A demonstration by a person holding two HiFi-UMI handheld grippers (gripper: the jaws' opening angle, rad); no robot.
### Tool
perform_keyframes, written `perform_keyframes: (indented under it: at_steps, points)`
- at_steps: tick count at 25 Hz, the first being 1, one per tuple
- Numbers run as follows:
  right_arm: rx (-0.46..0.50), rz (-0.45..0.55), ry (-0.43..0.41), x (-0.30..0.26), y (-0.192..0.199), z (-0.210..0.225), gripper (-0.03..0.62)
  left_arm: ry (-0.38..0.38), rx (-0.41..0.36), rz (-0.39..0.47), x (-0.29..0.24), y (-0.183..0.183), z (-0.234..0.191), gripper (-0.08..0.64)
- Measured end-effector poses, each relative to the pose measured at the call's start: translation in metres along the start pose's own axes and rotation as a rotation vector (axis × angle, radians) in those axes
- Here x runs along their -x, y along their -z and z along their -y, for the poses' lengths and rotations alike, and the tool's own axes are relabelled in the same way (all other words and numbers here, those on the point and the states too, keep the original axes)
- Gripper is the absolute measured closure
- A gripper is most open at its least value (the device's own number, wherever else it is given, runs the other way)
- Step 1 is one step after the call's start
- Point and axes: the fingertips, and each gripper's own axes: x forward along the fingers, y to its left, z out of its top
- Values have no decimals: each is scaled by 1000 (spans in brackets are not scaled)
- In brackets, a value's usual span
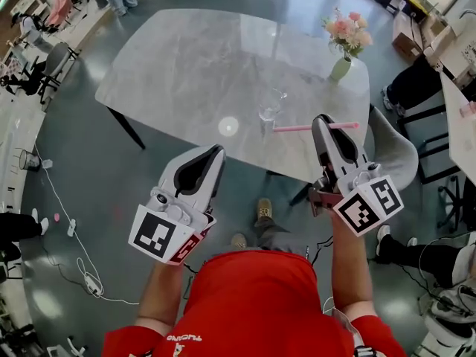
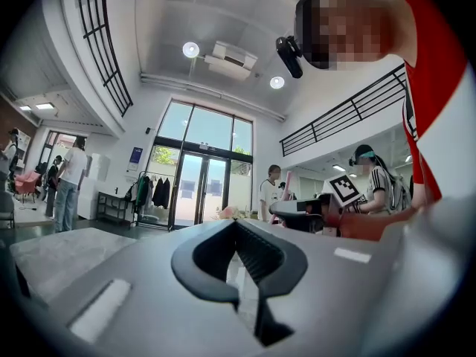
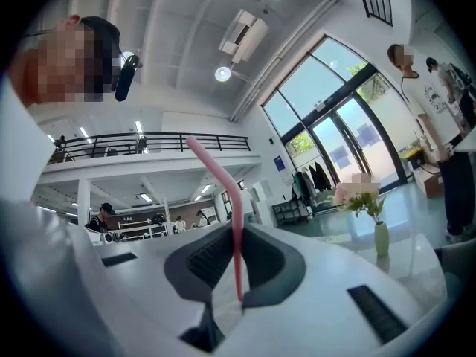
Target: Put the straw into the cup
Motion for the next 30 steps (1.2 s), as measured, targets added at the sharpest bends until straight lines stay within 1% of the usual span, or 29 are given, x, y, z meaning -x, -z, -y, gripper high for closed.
perform_keyframes:
  at_steps: [7, 11, 18, 25, 30]
  points:
    - [43, -46, -28, -46, 13, 42, 566, -63, -1, 9, -45, 11, -26, 554]
    - [75, -82, -30, -69, 27, 65, 566, -92, 6, 4, -70, 23, -39, 554]
    - [109, -170, -40, -100, 66, 104, 566, -133, 9, -46, -111, 53, -52, 554]
    - [144, -285, -50, -126, 115, 123, 566, -160, 33, -83, -131, 75, -68, 554]
    - [125, -340, -39, -140, 145, 128, 566, -149, 49, -106, -139, 84, -83, 554]
